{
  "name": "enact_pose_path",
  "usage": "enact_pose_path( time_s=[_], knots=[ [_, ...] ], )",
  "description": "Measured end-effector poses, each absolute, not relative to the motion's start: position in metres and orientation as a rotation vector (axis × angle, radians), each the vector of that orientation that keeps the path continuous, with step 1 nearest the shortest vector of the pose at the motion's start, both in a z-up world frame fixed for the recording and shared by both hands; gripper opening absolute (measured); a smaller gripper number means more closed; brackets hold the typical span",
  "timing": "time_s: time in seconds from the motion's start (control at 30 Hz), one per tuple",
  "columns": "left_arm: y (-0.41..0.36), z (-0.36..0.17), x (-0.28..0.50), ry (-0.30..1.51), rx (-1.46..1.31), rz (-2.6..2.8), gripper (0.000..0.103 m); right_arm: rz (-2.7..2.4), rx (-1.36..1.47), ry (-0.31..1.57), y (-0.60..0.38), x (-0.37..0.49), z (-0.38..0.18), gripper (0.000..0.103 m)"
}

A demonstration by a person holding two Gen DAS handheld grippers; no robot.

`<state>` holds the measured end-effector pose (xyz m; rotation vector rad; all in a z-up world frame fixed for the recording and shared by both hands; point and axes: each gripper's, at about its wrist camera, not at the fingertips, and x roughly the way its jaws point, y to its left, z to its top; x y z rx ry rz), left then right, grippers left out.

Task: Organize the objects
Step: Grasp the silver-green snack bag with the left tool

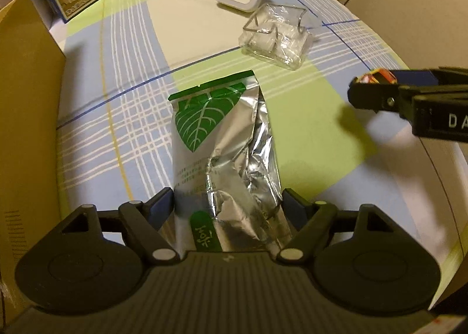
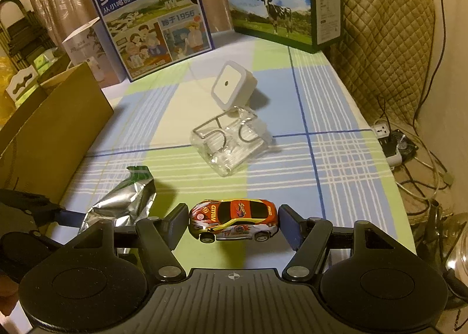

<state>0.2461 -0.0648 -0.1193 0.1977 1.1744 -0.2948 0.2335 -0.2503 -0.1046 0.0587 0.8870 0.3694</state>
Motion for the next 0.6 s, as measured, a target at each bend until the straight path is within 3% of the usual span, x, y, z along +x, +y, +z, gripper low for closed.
enact_pose_path(
  time_s=[0.13, 0.2, 0.27, 0.43, 0.6],
  knots=[
    [-0.066, -0.12, 0.247, 1.18, 0.224, -0.329, 0.069, 0.378, 0.063, 0.88, -0.247, 0.234, -0.103, 0.064],
    [-0.066, -0.117, 0.245, 1.171, 0.236, -0.33, 0.058, 0.381, 0.063, 0.881, -0.246, 0.233, -0.102, 0.064],
    [-0.064, -0.114, 0.243, 1.161, 0.23, -0.337, 0.056, 0.379, 0.063, 0.881, -0.245, 0.233, -0.102, 0.064],
    [-0.067, -0.116, 0.246, 1.171, 0.248, -0.333, 0.061, 0.377, 0.065, 0.879, -0.245, 0.232, -0.102, 0.064],
    [-0.067, -0.12, 0.254, 1.181, 0.253, -0.317, 0.074, 0.377, 0.068, 0.882, -0.245, 0.233, -0.102, 0.064]
  ],
)
